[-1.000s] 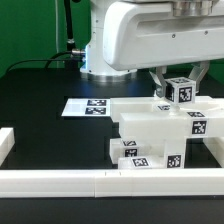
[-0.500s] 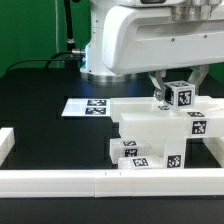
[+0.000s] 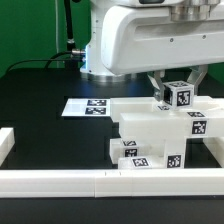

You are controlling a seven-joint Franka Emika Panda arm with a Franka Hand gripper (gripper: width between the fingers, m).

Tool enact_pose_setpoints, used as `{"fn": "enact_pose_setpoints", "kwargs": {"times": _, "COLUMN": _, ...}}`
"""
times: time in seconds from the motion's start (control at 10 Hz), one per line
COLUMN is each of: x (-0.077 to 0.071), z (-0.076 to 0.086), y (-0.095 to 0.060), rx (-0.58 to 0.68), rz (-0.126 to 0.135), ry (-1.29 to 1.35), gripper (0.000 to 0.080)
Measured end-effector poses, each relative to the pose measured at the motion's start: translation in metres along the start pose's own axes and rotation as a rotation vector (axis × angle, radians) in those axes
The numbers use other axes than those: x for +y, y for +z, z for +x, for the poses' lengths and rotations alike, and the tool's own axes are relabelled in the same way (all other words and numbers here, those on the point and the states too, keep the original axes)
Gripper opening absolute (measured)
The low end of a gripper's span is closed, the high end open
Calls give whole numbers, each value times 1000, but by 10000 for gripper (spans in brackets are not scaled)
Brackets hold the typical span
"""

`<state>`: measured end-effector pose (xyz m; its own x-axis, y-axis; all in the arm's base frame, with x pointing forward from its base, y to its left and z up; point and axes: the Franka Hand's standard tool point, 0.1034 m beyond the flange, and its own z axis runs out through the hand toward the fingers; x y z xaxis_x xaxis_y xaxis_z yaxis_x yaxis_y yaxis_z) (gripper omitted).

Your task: Assemble chair

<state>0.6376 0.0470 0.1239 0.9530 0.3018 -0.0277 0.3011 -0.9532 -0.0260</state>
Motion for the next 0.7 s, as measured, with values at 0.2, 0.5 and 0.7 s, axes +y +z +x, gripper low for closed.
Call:
{"fn": "enact_pose_setpoints", "kwargs": {"times": 0.2, "x": 4, "z": -2, "y": -1, "rx": -3, "rz": 4, "ry": 39, "gripper": 279}}
{"fn": "enact_pose_setpoints", "kwargs": {"times": 0.5, "x": -1, "z": -1, "y": -1, "rx": -2, "rz": 5, "ry": 52, "gripper": 279}}
{"fn": "enact_pose_setpoints", "kwargs": {"times": 0.7, "x": -5, "z": 1, "y": 0, "rx": 4, "rz": 4, "ry": 56, "gripper": 279}}
